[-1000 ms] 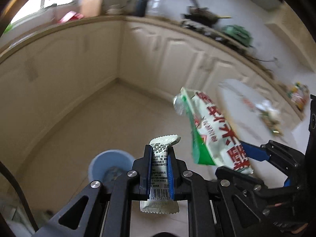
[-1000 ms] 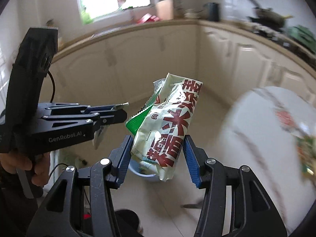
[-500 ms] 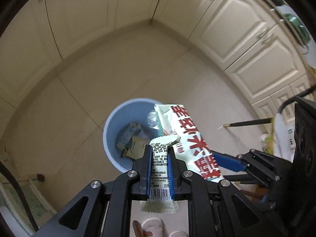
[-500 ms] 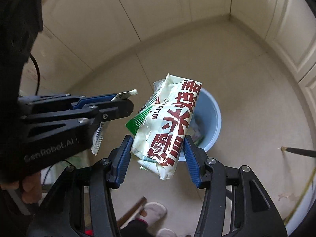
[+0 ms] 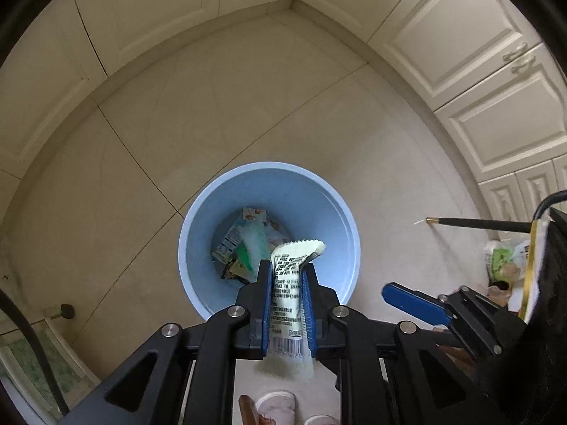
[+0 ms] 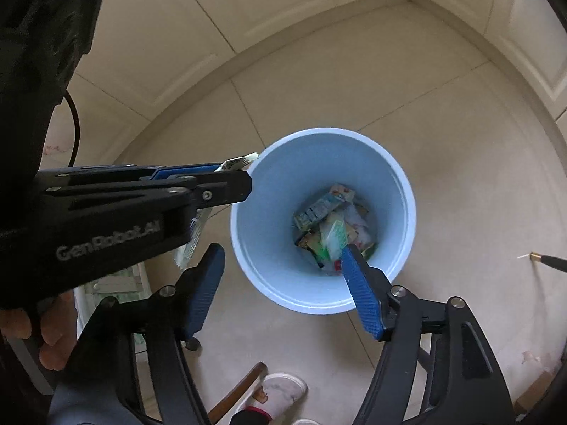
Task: Collect trash
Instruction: 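Carry the white-and-red bag and white sachet with both tools to the blue bin, then open both tools over the blue bin, dropping bag and sachet, then move both tools back toward the table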
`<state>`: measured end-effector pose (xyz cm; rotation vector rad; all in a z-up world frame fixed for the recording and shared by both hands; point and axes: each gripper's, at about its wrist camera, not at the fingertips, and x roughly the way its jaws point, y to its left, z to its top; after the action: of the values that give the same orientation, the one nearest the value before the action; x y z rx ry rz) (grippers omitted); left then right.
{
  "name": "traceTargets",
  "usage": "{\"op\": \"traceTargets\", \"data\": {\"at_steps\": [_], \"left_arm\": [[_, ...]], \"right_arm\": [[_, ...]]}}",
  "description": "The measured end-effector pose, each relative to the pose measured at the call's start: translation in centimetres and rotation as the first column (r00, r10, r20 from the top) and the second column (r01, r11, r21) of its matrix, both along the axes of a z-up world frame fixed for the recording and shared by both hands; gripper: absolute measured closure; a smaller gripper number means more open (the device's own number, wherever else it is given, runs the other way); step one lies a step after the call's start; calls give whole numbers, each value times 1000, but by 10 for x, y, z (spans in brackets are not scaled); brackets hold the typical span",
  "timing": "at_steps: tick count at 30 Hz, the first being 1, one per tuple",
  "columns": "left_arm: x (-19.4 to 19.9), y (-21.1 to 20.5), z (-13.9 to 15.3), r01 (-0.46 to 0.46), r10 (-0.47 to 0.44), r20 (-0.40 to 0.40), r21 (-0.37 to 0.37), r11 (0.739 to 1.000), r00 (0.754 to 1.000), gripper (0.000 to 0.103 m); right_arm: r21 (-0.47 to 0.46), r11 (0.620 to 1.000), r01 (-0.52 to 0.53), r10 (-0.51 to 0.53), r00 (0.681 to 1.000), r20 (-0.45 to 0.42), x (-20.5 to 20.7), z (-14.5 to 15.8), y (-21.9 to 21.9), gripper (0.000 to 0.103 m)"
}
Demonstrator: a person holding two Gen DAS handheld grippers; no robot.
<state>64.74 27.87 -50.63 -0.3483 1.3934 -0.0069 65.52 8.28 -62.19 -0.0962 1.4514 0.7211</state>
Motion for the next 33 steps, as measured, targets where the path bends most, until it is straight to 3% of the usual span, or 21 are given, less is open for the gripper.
{"op": "traceTargets", "data": {"at_steps": [7, 11, 14, 16, 20, 22, 24, 29, 31, 33], "left_arm": [[4, -16, 16, 2, -2, -8, 33, 999, 1000, 86], [-15, -14, 41, -28, 27, 15, 72, 997, 1000, 53], [-31, -12, 65, -48, 46, 27, 116, 992, 999, 51], [-39, -9, 82, -63, 57, 47, 136, 989, 997, 51], [-72, -14, 127, -73, 57, 94, 172, 982, 994, 50], [-88, -12, 151, -84, 59, 135, 192, 978, 989, 50], [-111, -11, 179, -108, 70, 187, 201, 974, 980, 49], [-170, -18, 246, -161, 80, 324, 230, 960, 943, 40], [-194, -26, 272, -182, 82, 392, 225, 957, 916, 37], [-218, -38, 298, -188, 76, 452, 210, 959, 889, 29]], "right_arm": [[7, 999, 41, -41, 999, 2, -1, 15, -19, 36], [16, 999, 50, -50, 998, 29, -7, 32, -23, 36], [24, 998, 61, -63, 996, 70, -9, 54, -25, 35], [18, 997, 70, -71, 993, 92, -14, 70, -22, 28], [6, 997, 80, -80, 982, 168, -26, 119, -23, 18], [-3, 997, 81, -79, 976, 204, -32, 143, -23, 8], [12, 997, 78, -78, 964, 255, -43, 172, -24, 7], [18, 997, 80, -80, 912, 401, -79, 251, -28, 0], [29, 996, 79, -83, 891, 446, -92, 279, -31, 0], [38, 996, 84, -92, 863, 497, -110, 311, -37, 0]]}}
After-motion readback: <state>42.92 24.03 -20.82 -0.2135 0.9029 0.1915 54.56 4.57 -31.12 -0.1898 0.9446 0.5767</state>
